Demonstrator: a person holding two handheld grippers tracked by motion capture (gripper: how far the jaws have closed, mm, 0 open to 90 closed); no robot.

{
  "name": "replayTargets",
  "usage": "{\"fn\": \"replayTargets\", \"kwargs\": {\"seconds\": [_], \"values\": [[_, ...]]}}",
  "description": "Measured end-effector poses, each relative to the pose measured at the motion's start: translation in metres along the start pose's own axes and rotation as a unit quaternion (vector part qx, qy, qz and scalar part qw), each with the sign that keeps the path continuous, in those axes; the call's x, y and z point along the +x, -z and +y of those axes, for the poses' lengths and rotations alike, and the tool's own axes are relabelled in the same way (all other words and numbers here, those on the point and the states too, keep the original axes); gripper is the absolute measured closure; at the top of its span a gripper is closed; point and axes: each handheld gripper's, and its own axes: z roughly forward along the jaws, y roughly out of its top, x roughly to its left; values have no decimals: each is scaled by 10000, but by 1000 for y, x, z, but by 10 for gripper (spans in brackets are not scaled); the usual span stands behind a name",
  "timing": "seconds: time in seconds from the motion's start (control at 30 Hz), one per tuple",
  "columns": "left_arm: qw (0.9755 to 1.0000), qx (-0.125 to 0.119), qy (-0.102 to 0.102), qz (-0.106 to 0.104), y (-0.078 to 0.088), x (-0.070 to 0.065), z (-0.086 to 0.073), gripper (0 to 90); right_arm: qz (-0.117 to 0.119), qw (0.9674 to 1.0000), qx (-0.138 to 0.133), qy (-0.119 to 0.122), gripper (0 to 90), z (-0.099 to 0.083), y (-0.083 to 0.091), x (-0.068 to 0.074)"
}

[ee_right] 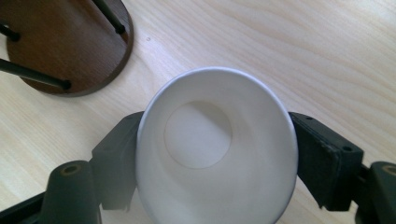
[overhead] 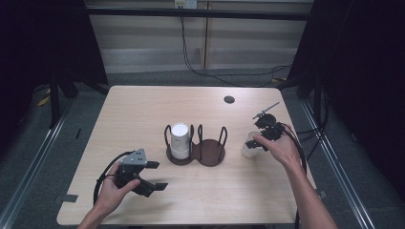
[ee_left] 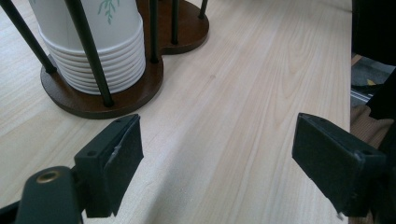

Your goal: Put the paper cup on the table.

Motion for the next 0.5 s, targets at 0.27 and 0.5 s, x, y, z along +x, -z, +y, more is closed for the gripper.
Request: {"fn": "replayTargets", "kwargs": {"seconds": [0.27,0.5], "values": [[10000,50,-24,-31,-3,-2,0,164,-8,9999,90,-79,208,3,-8,2],[10000,8,8,-17,0,-1,-2,163,126,9998,18,-130,136,0,-11,4]]}}
